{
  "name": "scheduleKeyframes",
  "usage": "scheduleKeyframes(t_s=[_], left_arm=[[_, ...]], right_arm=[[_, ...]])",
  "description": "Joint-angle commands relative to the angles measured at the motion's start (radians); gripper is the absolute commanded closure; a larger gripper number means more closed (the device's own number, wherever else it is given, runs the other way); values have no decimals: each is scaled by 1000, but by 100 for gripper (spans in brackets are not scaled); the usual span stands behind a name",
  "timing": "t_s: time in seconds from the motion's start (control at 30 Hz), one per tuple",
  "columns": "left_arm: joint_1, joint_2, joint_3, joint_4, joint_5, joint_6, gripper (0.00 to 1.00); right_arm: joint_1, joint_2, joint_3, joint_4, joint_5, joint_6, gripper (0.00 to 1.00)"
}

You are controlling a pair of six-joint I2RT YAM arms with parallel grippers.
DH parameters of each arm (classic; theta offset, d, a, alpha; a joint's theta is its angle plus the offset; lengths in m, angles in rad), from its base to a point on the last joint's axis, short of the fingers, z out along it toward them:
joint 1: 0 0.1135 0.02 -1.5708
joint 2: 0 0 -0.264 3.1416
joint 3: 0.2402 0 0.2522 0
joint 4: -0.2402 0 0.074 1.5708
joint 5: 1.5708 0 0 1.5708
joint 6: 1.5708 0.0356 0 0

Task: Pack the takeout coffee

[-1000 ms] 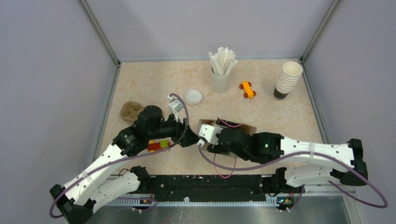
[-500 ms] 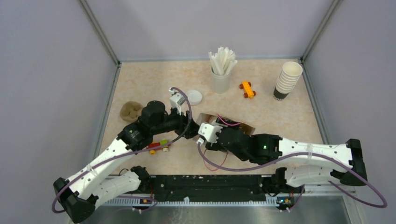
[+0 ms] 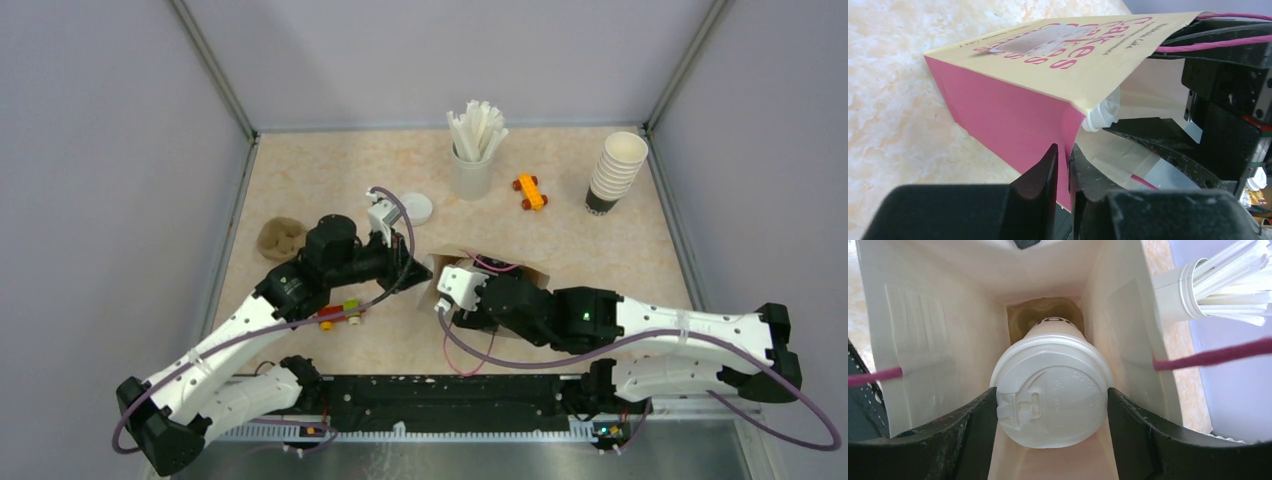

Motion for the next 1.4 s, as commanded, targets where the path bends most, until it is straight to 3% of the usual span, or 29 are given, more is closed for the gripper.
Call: scheduleKeyframes(t_s=[0.0, 0.2, 0.37, 0.57, 0.6, 0.67, 0.73, 0.87, 1.1, 1.23, 1.37], left_arm=[[1, -39, -21, 63, 47, 46, 87], [1, -55, -41, 107, 106, 71, 100], [0, -60, -63, 138, 163, 53, 100], [1, -78, -79, 159, 178, 53, 99], [1, -79, -77, 155, 176, 49, 94], [0, -77, -79, 139, 168, 33, 59], [0, -77, -86, 82, 116, 34, 49], [-1, -109, -69, -20, 45, 36, 43], [0, -168, -107, -26, 116, -30, 31], [0, -169, -92, -26, 115, -22, 32], [-1, -138, -71, -28, 121, 6, 39]], right_arm=[[13, -29, 40, -65, -19, -18, 47], [11, -29, 94, -246, -7, -102, 44], [-5, -33, 109, -295, 17, -148, 43], [-21, 21, 105, -292, -94, -179, 45], [-21, 32, 101, -294, -95, -183, 45], [-21, 39, 91, -279, -92, -181, 45], [-21, 27, 78, -233, -85, -187, 46], [-21, 25, 67, -188, -42, -186, 46], [-19, 46, 7, -130, -81, -166, 48], [-20, 64, 0, -83, -81, -187, 48], [-19, 93, 5, -32, -86, -220, 48]])
